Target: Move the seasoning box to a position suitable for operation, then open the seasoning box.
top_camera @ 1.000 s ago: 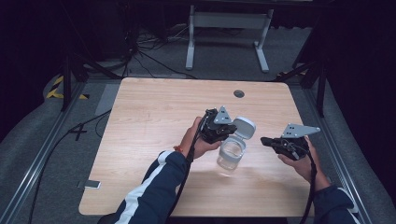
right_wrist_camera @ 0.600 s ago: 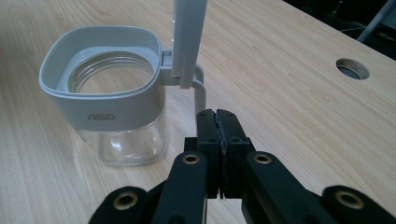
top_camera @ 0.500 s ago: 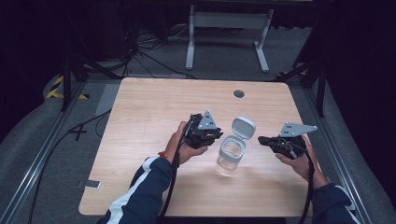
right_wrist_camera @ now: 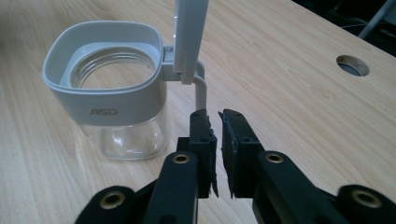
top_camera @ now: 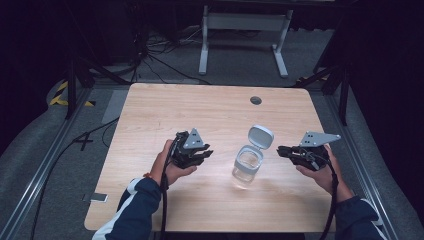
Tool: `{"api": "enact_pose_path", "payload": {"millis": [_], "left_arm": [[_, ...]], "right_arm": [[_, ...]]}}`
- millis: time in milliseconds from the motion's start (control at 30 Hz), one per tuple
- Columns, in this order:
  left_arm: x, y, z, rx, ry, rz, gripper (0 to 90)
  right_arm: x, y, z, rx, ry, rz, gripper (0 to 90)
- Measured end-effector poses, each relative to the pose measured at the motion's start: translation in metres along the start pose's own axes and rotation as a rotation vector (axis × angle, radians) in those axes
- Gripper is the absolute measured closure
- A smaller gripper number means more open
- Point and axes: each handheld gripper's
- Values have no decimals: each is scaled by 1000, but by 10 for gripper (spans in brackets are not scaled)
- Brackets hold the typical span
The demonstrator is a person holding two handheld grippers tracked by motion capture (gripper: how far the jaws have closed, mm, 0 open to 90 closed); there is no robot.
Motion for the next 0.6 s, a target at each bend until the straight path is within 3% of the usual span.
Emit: {"api": "enact_pose_path", "payload": {"millis": [267, 367, 600], "left_arm": [[-40, 22, -11, 26, 44, -69, 660], [-52, 27, -12, 48, 40, -105, 605], [-77, 33, -16, 73, 93, -148, 527]], "right_arm": [[-2, -3, -3, -3, 30, -52, 670], [-4, -1, -3, -14, 30, -58, 611], [-18, 1, -3, -37, 40, -103, 533]]}}
Point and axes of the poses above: each handheld gripper's, and its own axes: y roughly backward along the jaws, x roughly out of its top, z roughly to its right, and after that the axes turned 4 degrees about -x, right-handed
